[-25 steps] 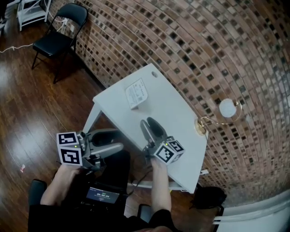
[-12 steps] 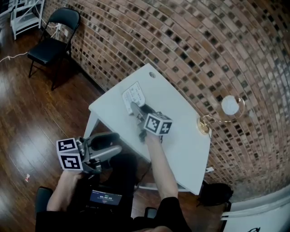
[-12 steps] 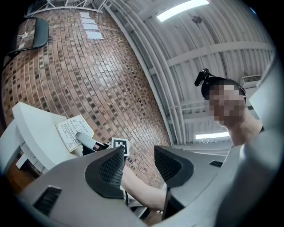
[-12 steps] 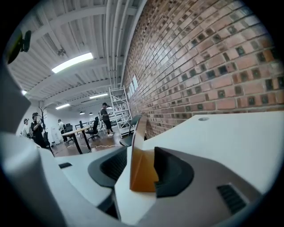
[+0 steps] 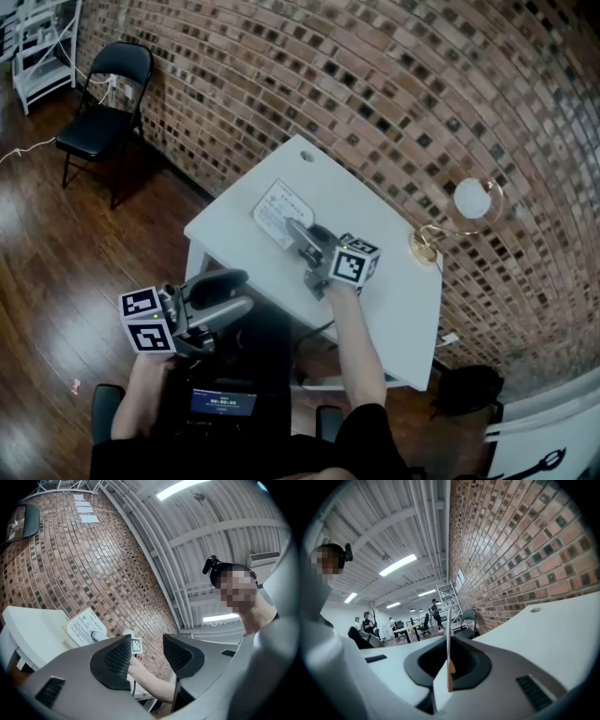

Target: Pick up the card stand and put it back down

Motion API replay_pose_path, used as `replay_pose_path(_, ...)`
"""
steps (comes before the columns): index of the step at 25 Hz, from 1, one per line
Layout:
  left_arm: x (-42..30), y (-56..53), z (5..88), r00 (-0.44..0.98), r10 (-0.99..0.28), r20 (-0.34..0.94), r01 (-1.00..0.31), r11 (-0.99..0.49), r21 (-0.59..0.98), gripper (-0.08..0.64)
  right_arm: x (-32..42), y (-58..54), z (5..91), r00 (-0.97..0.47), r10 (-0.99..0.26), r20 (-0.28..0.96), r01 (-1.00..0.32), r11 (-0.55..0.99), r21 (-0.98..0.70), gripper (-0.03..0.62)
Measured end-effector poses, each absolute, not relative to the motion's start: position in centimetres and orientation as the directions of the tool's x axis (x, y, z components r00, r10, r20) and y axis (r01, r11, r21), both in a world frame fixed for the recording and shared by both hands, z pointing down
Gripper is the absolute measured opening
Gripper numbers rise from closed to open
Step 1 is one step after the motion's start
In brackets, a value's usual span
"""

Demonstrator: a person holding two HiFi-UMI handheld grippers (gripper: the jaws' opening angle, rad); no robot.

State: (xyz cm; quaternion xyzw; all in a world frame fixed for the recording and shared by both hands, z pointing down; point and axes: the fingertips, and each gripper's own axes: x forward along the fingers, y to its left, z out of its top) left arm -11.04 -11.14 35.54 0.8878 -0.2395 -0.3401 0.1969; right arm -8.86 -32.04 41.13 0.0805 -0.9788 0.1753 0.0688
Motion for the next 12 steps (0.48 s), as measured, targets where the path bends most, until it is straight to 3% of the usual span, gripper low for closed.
replay_pose_path(5,-7.4,-10.9,34.1,0.721,-0.481,-0.499,-0.232,-0.846,0.480,0.198,-1.6,-27.4,36.1,-0.993,-0.098,0.067,-0.113,0.951,-0.289,0.023)
replay_pose_path(12,0.1,-9.4,31.9,0.826,-0.303,-0.476,-0.085,-0.901,0.426,0.198,8.9,-22.4,33.1,-0.976,-0.218,0.010,-0.214,0.946,-0.242,0.023)
